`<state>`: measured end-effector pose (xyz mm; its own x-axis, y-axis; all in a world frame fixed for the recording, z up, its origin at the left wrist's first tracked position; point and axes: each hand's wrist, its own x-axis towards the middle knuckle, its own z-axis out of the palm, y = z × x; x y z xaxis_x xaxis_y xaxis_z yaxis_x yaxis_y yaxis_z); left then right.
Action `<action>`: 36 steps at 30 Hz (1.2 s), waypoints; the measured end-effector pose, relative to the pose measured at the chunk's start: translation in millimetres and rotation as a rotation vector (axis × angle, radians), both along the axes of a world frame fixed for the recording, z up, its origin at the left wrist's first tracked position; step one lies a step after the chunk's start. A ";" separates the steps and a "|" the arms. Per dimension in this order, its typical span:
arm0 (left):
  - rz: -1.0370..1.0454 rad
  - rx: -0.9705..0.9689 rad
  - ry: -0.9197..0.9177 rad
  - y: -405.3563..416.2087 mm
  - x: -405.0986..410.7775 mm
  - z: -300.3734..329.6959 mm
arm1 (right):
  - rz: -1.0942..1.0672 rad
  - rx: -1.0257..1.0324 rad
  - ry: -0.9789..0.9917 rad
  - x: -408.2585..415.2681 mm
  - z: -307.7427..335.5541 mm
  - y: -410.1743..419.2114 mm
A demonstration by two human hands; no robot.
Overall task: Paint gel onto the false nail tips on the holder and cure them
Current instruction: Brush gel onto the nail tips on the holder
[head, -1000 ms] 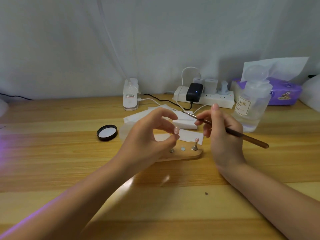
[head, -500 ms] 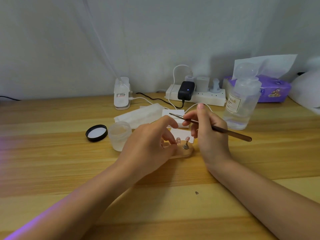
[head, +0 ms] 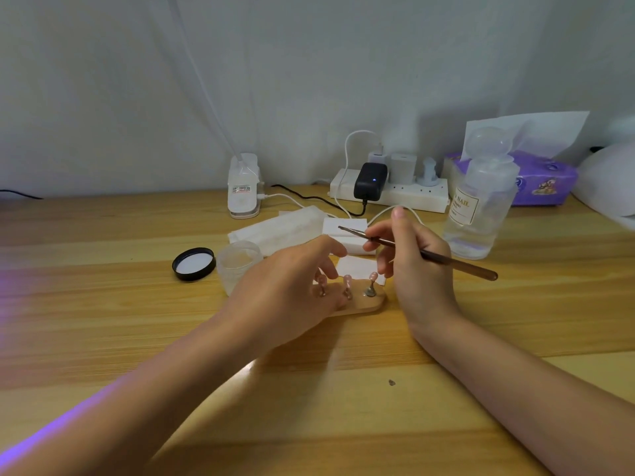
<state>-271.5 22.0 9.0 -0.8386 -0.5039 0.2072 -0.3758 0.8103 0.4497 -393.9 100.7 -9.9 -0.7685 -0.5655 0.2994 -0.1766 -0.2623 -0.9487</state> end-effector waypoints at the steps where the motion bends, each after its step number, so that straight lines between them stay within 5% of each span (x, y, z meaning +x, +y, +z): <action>1: 0.007 -0.023 -0.012 -1.3 3.3 1.0 | 0.003 0.002 -0.005 -0.1 0.1 -0.1; 17: 0.030 -0.137 -0.002 2.7 11.5 3.5 | -0.044 0.059 0.009 -0.4 -1.5 -1.6; 26: -0.170 -0.264 0.359 0.6 34.1 0.6 | -0.046 0.053 0.022 -2.2 -3.0 -2.2; 33: -0.210 -0.091 0.512 -2.5 54.6 -8.7 | -0.005 0.035 0.034 -1.9 -0.9 -1.7; 36: -0.203 0.209 0.596 -3.6 58.1 -15.6 | -0.017 0.006 0.055 0.4 0.6 -0.3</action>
<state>-213.4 18.4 -6.6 -0.6934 -0.4279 0.5797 0.1367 0.7118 0.6890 -393.5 100.5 -9.3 -0.7601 -0.5547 0.3385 -0.2331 -0.2535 -0.9388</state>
